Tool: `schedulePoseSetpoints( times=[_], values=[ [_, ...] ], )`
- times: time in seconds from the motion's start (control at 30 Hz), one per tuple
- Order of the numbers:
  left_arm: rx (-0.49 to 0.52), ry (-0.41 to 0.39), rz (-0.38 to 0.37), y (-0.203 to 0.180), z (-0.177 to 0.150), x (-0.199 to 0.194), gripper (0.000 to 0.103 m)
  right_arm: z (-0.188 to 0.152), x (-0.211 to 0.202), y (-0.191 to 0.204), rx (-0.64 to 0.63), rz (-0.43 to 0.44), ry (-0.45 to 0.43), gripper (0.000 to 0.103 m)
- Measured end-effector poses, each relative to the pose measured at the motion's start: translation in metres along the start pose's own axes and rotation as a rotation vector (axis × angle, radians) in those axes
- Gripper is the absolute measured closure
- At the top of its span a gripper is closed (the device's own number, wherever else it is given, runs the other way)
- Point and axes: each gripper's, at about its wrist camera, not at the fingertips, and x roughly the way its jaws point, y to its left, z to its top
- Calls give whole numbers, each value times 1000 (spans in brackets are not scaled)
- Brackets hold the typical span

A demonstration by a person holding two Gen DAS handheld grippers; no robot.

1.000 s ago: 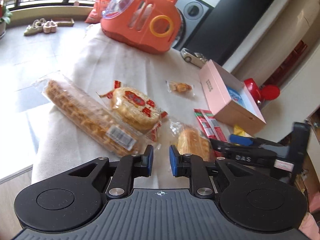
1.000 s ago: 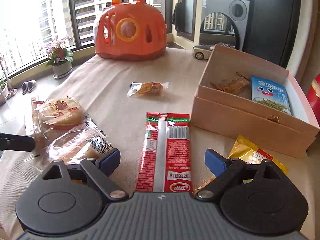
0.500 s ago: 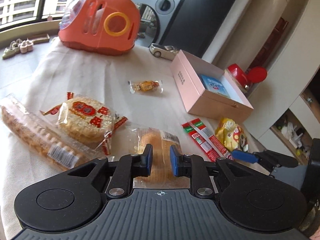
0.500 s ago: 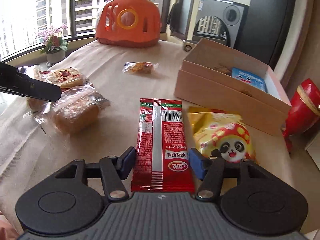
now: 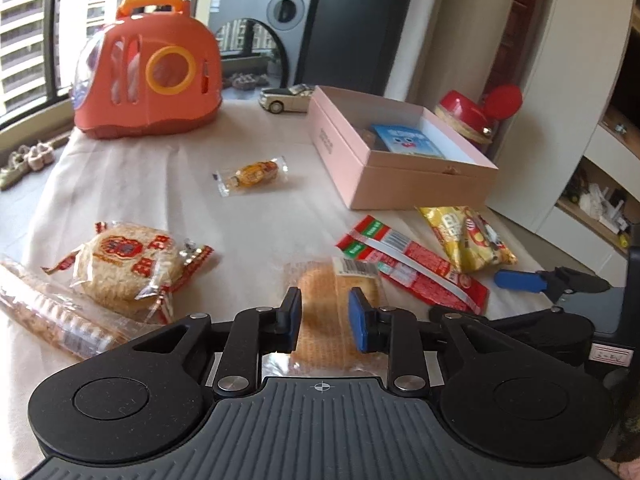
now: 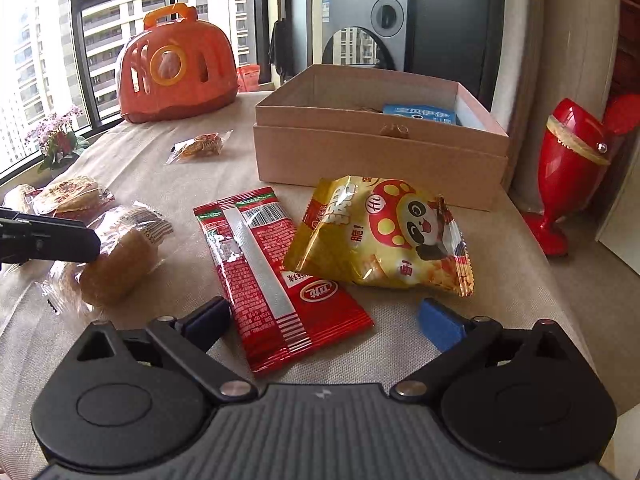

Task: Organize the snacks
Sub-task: 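Hold the clear bread packet with the left gripper just above the table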

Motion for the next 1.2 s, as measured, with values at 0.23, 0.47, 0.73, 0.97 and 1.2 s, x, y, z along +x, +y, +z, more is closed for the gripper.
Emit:
schedulePoseSetpoints(
  times=[0.23, 0.47, 0.73, 0.97, 1.2],
  values=[
    [-133, 26, -35, 26, -1, 6, 66, -1, -1, 1, 7, -5, -1, 1],
    [-157, 76, -221, 15, -7, 12, 66, -1, -1, 1, 8, -7, -1, 0],
    [-177, 67, -179, 20, -11, 13, 50, -1, -2, 1, 9, -7, -1, 0],
    [-188, 88, -233, 15, -10, 19, 50, -1, -2, 1, 10, -7, -2, 0],
    [-227, 123, -243, 10, 3, 35, 49, -1, -2, 2, 11, -11, -2, 0]
  ],
)
